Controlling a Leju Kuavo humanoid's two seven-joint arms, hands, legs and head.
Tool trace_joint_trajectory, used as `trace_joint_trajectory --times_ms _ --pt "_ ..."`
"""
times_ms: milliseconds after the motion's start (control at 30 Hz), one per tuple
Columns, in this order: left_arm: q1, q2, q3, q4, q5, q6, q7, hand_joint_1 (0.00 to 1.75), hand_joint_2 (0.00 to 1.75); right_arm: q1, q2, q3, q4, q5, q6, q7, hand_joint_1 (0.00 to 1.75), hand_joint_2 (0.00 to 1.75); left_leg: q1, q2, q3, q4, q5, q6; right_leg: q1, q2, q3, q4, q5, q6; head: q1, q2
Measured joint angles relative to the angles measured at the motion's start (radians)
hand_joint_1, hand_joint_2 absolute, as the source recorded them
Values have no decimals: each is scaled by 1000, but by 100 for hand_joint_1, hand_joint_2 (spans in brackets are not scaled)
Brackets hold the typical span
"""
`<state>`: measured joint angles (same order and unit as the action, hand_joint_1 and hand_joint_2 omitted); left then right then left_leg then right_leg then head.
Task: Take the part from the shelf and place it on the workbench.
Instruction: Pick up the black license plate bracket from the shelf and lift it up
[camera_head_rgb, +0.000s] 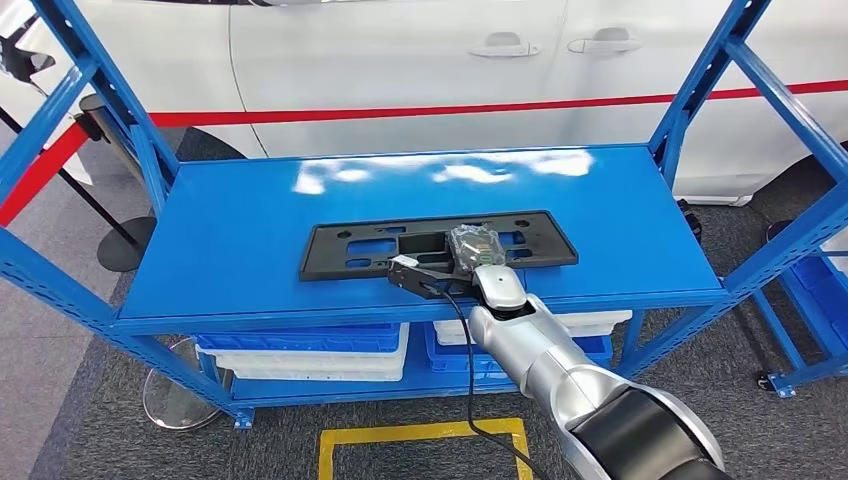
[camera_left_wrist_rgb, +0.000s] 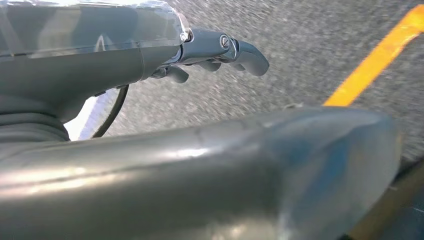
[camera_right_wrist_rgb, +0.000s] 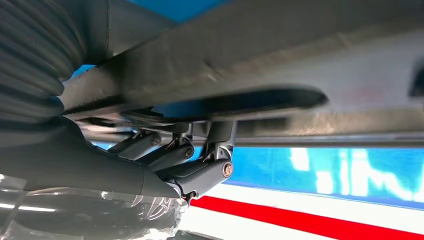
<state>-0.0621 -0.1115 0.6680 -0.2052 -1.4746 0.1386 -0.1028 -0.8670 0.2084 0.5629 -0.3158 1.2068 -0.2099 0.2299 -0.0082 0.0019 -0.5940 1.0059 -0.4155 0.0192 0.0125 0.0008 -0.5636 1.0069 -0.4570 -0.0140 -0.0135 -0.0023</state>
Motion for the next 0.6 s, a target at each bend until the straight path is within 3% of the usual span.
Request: trace_joint_trajectory --times_ms 67,333,500,600 --pt "-5 -2 7 0 18 -9 -30 0 175 0 -7 -5 0 0 -12 0 175 175 0 0 0 0 0 0 0 0 0 0 0 0 0 0" --pt "-37 -18 35 0 54 -25 -93 0 175 -21 -39 -23 -4 7 -57 -25 175 175 -1 0 -2 1 2 1 -1 0 -2 0 2 2 0 0" --pt "-44 -23 53 0 92 -30 -146 0 175 -131 -67 -25 -34 13 -55 -65 175 175 -2 1 -10 1 4 3 -2 2 -11 1 6 4 0 0" --pt "-48 -27 73 0 130 -40 -212 0 44 -217 -83 -26 -69 14 -30 -82 175 175 -2 1 -13 2 4 3 -2 2 -14 1 6 4 0 0"
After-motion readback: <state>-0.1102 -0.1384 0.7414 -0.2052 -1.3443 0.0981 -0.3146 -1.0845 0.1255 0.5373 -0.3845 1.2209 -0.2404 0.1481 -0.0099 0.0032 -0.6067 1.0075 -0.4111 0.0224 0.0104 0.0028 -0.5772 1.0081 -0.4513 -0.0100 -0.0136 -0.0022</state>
